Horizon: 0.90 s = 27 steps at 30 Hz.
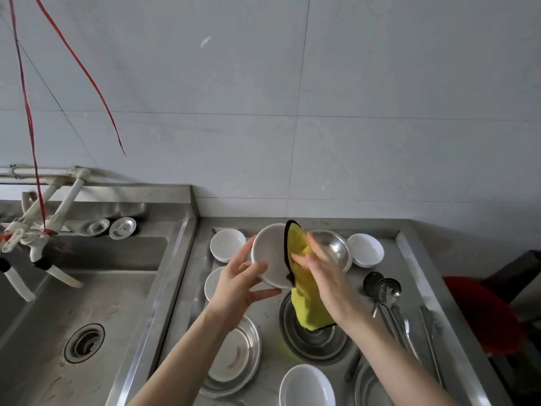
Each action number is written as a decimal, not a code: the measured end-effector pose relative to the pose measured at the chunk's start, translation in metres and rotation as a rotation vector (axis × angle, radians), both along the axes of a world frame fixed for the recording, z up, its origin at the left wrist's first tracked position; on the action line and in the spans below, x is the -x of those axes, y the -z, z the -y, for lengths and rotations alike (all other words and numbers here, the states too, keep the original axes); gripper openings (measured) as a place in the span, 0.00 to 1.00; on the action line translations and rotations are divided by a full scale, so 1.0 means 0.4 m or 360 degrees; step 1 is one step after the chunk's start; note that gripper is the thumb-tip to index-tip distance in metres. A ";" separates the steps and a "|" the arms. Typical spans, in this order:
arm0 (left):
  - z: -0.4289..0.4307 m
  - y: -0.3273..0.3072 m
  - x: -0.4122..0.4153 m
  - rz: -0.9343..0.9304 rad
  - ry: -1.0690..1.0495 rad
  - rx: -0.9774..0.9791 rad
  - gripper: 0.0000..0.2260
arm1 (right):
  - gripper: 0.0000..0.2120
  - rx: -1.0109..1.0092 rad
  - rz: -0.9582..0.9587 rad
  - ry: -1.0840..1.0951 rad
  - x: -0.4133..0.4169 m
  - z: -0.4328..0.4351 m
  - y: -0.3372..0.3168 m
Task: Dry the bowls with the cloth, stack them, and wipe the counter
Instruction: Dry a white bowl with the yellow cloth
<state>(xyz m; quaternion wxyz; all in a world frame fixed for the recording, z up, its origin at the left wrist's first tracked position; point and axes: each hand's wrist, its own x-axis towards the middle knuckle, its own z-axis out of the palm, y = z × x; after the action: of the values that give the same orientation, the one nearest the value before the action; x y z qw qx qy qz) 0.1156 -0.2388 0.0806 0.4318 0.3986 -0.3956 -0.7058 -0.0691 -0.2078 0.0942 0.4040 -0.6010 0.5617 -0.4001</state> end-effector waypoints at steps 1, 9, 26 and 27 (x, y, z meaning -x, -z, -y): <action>-0.002 0.001 -0.001 -0.0012 -0.0006 -0.0004 0.22 | 0.18 0.0094 -0.0033 0.0090 0.003 0.005 0.007; -0.005 -0.011 0.010 -0.0058 0.0031 0.0038 0.24 | 0.22 0.0269 -0.0180 0.0598 -0.019 0.039 0.017; 0.031 -0.058 -0.005 0.0722 0.0400 0.0231 0.25 | 0.15 0.0264 -0.0820 0.0272 0.014 0.059 -0.002; 0.035 -0.063 -0.004 0.0794 0.0422 0.0254 0.25 | 0.16 0.0296 -0.0881 0.0218 0.015 0.059 -0.010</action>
<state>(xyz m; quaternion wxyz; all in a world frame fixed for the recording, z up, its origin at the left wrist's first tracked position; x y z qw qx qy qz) 0.1171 -0.2530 0.1056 0.2553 0.4694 -0.5924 -0.6030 -0.0750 -0.2316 0.0982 0.1508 -0.6822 0.6509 -0.2970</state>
